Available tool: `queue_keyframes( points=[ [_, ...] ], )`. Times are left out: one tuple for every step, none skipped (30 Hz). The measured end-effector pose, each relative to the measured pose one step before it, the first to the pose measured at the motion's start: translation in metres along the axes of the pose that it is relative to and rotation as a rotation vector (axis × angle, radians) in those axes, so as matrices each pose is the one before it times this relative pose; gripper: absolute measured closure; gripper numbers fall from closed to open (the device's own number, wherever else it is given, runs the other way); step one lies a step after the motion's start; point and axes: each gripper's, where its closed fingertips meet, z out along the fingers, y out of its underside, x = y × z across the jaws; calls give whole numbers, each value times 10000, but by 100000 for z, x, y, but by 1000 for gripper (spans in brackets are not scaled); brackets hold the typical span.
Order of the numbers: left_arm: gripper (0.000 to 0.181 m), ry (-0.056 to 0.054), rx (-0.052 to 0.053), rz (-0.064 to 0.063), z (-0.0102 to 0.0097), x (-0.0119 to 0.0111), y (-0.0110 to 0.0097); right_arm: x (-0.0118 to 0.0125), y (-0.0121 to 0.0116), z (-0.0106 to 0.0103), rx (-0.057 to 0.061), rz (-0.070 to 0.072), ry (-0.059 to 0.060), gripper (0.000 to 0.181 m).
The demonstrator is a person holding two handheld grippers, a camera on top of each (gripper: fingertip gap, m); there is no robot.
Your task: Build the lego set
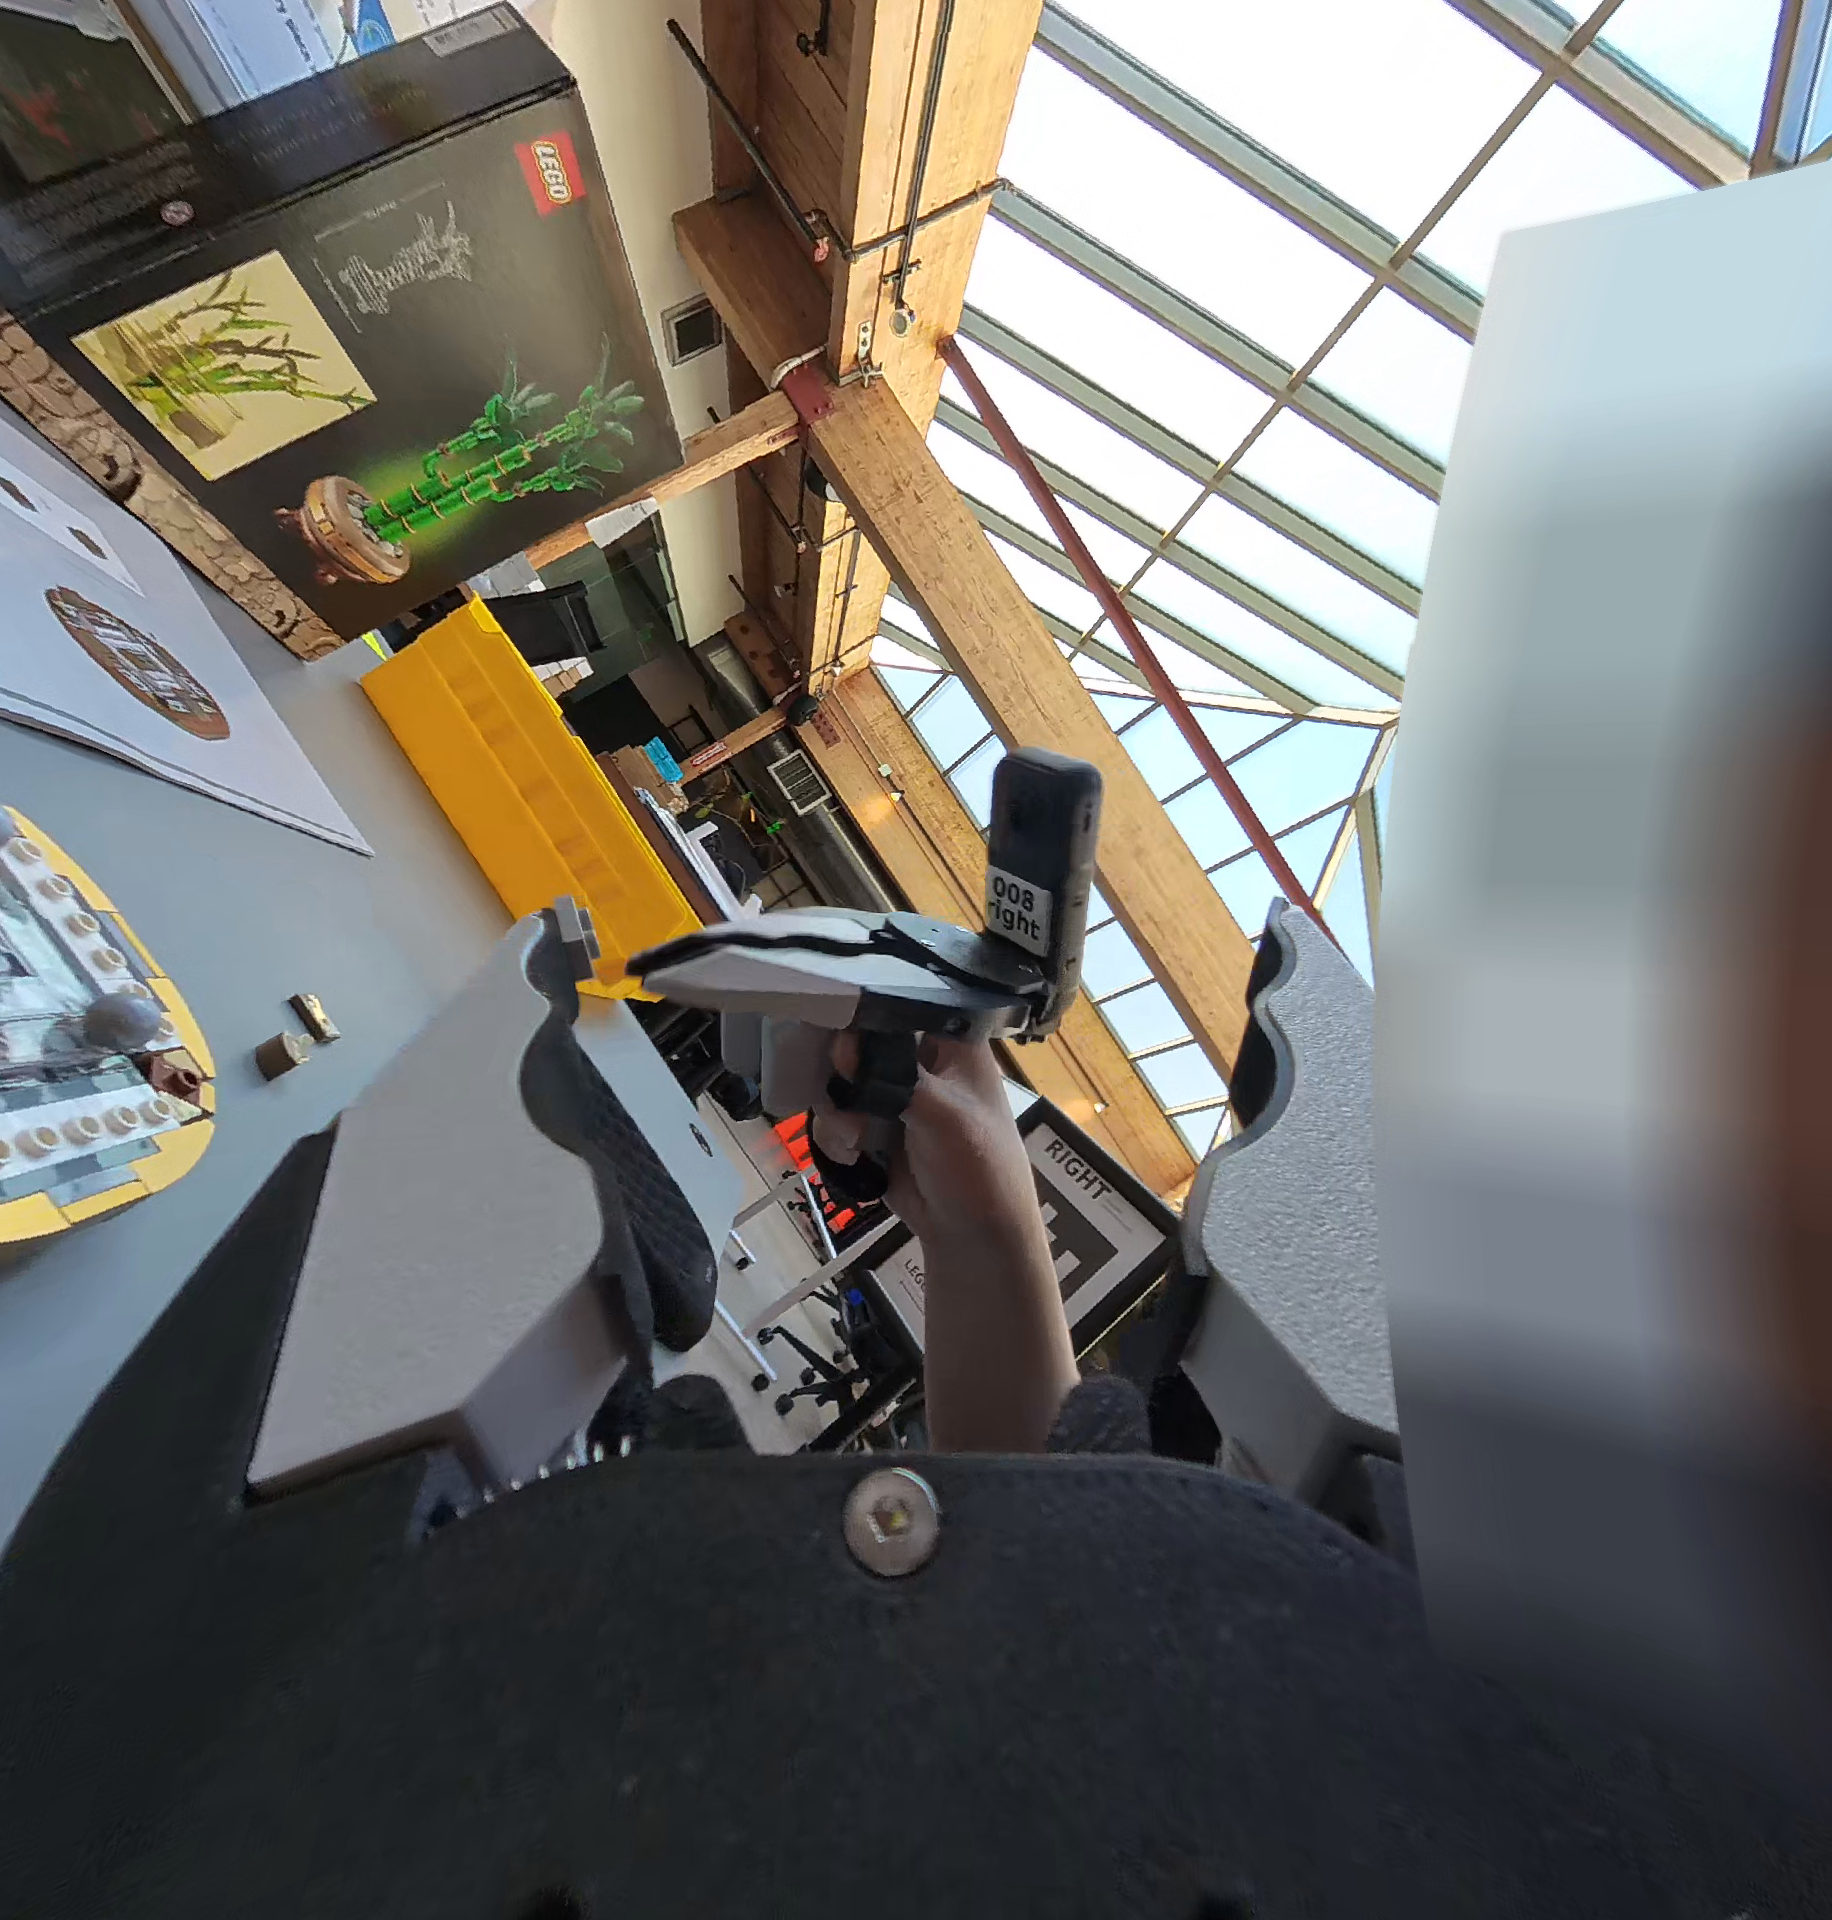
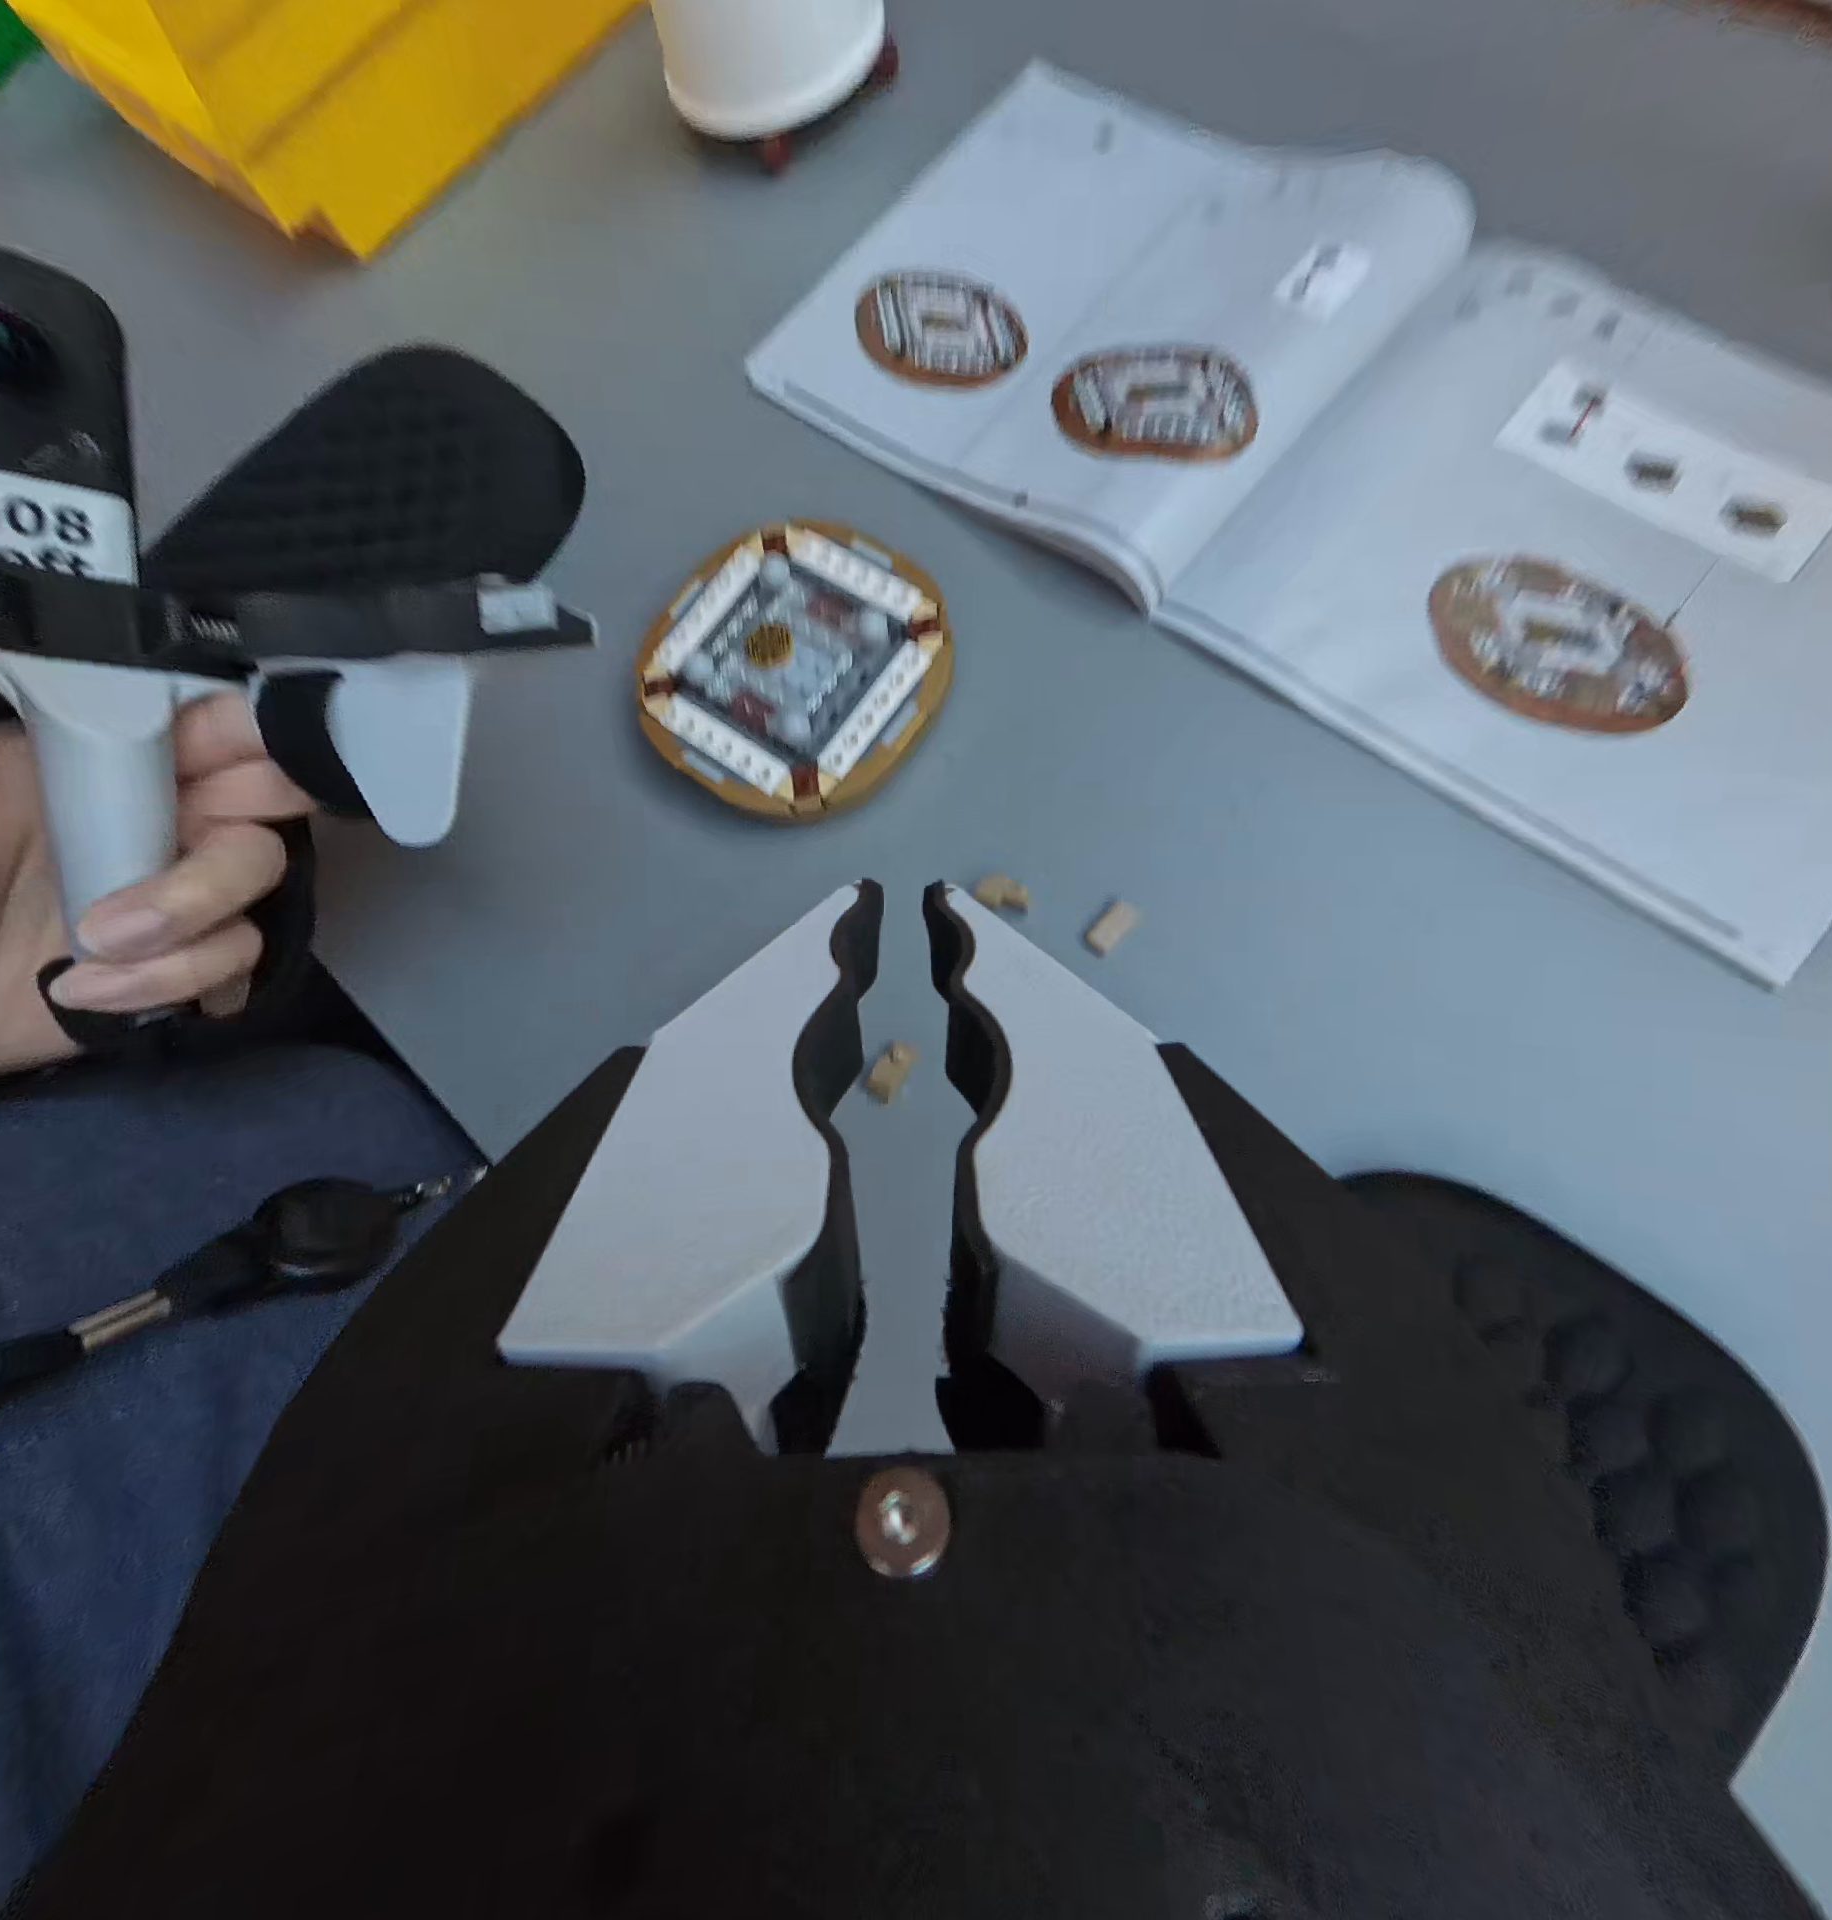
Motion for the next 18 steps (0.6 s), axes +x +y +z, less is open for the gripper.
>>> queue_keyframes(
  points=[
    [55,-84,-21,97,-50,-117,2,184,1566,542,-1013,414,-238,172],
    [55,-79,-41,68,-5,-113,51,-41,1363,663,-950,392,-315,172],
    [54,-93,-59,51,19,-126,80,-113,997,641,-784,298,-257,172],
    [54,-51,-39,23,2,-62,39,55,650,583,-570,181,-21,172],
    [54,-40,-48,5,-21,-34,55,-15,518,526,-509,10,52,172],
    [54,-64,-65,13,-27,-77,56,57,271,473,-347,-130,179,172],
    [54,-39,-47,24,-63,-22,13,199,132,394,-247,-134,314,172],
    [54,-38,-16,24,-72,-35,-43,62,196,388,-276,-77,218,170],
    [54,-13,9,16,-80,-15,-96,-111,300,379,-318,18,75,167],
    [54,3,-3,10,-68,5,-72,-160,250,344,-263,46,8,164],
    [54,17,-33,-8,-44,1,-8,-118,188,341,-196,33,16,163],
    [54,20,-38,-28,-24,5,15,-30,125,285,-129,-18,61,164],
    [54,28,-14,-32,-37,6,1,-4,128,226,-110,-37,74,164],
    [54,15,-13,-36,-24,-34,14,37,243,190,-168,-39,86,164],
    [54,34,-17,-40,-28,-5,19,96,295,138,-190,-92,111,167],
    [54,28,-21,-41,-23,-12,30,154,276,104,-168,-189,142,173],
    [54,27,-10,-31,-23,-20,9,83,109,61,-55,-275,99,174],
    [54,16,-1,-21,-39,-39,7,-33,-112,-6,90,-262,-10,174]
  ],
)
